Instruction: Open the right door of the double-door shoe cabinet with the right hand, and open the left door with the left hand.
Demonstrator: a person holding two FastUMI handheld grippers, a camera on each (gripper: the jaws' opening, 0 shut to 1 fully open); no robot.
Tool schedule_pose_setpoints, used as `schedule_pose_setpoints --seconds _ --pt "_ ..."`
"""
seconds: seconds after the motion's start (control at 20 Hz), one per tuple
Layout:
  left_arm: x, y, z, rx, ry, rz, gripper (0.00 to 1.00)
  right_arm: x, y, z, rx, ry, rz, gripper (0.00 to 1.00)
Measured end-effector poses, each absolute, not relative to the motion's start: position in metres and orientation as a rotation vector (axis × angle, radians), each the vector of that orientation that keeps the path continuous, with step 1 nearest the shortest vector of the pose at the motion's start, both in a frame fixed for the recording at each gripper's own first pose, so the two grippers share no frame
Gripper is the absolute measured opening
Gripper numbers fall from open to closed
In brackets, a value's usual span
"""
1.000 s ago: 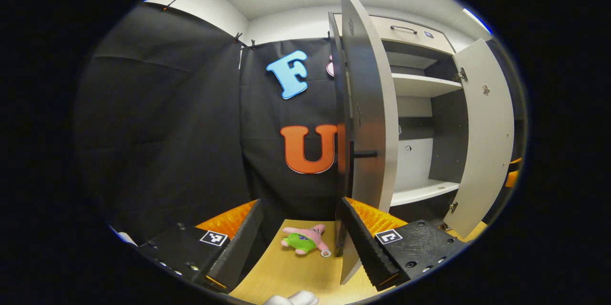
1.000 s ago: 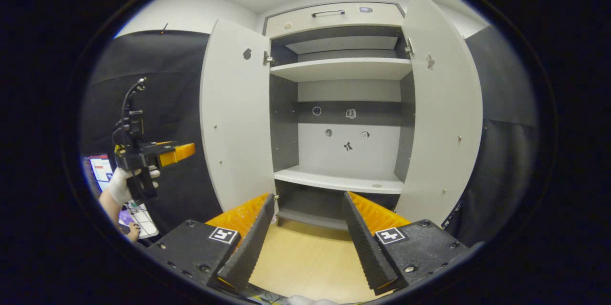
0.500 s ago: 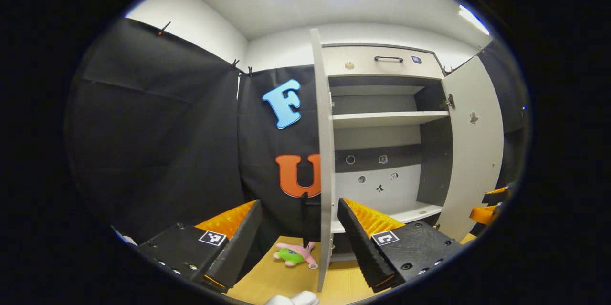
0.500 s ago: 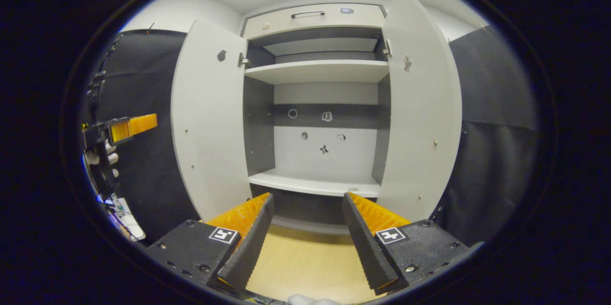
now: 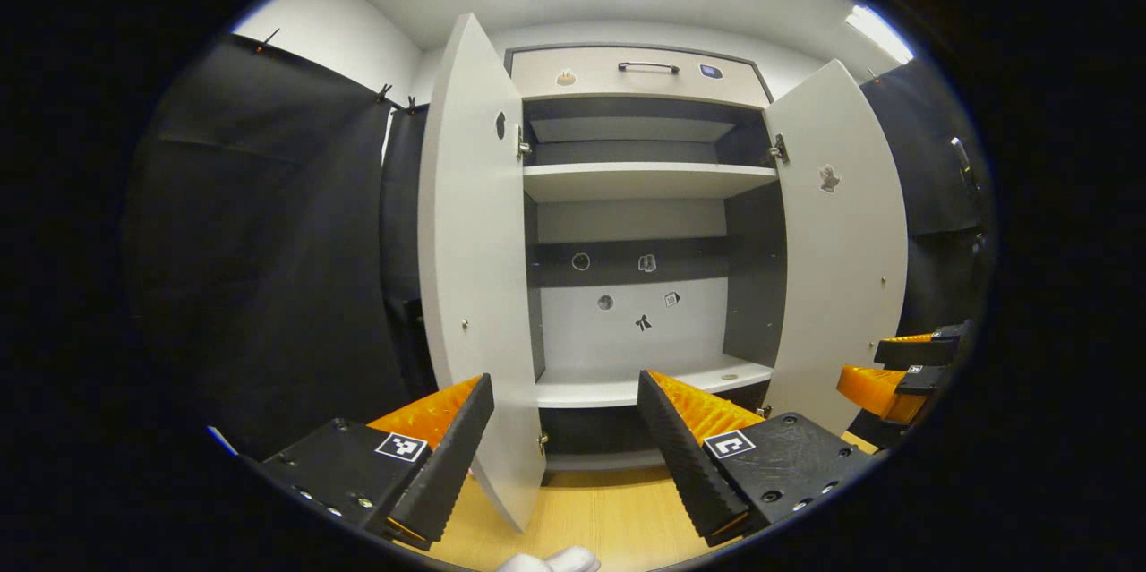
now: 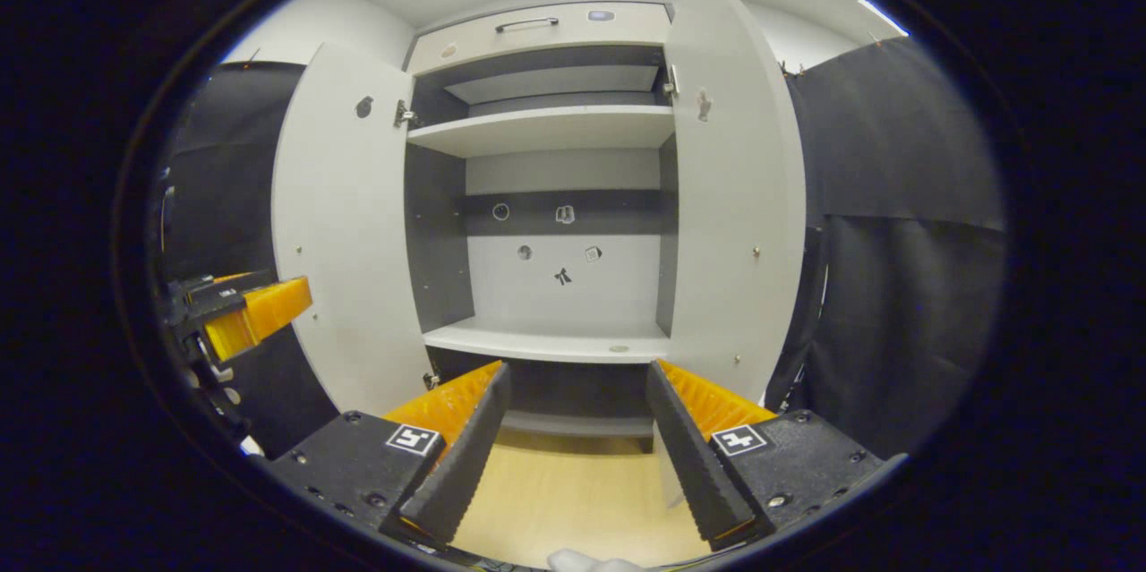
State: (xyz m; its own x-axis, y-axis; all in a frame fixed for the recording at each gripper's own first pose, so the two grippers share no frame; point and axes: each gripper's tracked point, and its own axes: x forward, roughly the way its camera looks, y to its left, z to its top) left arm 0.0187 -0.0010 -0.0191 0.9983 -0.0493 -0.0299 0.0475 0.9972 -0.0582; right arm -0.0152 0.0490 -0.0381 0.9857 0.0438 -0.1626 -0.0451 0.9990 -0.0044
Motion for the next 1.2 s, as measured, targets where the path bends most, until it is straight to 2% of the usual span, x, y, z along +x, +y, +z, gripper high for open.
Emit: schedule_pose_setpoints --seconds 0.3,1.2 --pt "0.014 -0.011 -0.036 -0.021 0.052 -0.047 0.96 -0.014 0.031 -0.036 -0.004 0.149 0.0 0.97" --pt "0.014 -0.012 -0.025 -0.022 0.015 -0.058 0.96 -0.016 0.028 -0.024 0.012 0.121 -0.023 0.96"
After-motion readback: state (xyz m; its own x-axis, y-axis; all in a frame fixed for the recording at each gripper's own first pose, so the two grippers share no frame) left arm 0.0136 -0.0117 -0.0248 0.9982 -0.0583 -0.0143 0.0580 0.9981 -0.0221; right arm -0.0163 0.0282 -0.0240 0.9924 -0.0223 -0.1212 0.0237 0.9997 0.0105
